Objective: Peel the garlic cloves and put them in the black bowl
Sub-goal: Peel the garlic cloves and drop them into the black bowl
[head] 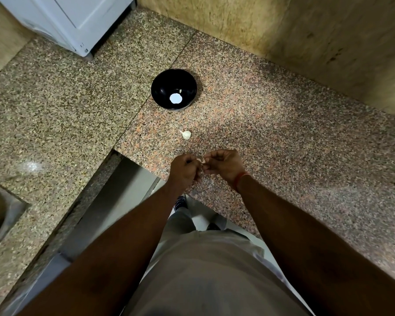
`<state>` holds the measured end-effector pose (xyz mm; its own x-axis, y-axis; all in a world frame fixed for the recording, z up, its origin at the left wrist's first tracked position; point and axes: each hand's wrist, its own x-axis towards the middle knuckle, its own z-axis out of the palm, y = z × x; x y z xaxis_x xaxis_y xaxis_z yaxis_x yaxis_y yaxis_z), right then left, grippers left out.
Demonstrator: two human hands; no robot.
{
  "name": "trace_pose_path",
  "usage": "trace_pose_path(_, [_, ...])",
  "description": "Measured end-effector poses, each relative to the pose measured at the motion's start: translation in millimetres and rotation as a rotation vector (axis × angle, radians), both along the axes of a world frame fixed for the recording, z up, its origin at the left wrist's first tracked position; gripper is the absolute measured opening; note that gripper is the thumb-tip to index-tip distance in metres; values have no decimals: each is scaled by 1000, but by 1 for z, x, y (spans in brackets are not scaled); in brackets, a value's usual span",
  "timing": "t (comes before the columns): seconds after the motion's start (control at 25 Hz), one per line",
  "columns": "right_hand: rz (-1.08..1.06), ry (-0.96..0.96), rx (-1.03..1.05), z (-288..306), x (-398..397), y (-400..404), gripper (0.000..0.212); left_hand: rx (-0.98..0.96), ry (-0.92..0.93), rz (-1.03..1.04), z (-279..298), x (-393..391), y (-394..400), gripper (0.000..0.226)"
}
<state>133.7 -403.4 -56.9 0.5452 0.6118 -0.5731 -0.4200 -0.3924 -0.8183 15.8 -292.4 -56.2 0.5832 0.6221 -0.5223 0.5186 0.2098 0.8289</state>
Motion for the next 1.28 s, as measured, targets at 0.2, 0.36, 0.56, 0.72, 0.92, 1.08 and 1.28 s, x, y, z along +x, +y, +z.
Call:
trace_pose_path(0.2, [12, -69, -26, -4, 1, 1, 7, -105, -2, 71, 3, 4, 1, 20])
trace_pose_path(0.36, [25, -103, -35, -1, -1, 1, 9, 3, -7, 14, 3, -1, -1, 14])
trace_pose_path(0.56, [49, -232, -81, -2, -5, 2, 11, 4, 29, 47, 3, 1, -1, 19])
trace_pose_path(0.72, [75, -334, -99, -3, -8, 3, 16, -17, 66, 49, 4, 3, -2, 22])
trace_pose_path(0.92, [10, -310, -92, -2, -12, 2, 22, -81, 54, 69, 5, 6, -1, 21])
trace_pose_path(1.08, [-40, -131, -38, 1, -8, -1, 12, -164, 11, 95, 3, 3, 1, 16])
trace_pose_path(1.28, [6, -174, -67, 6, -5, -3, 11, -214, 1, 125, 2, 2, 1, 19])
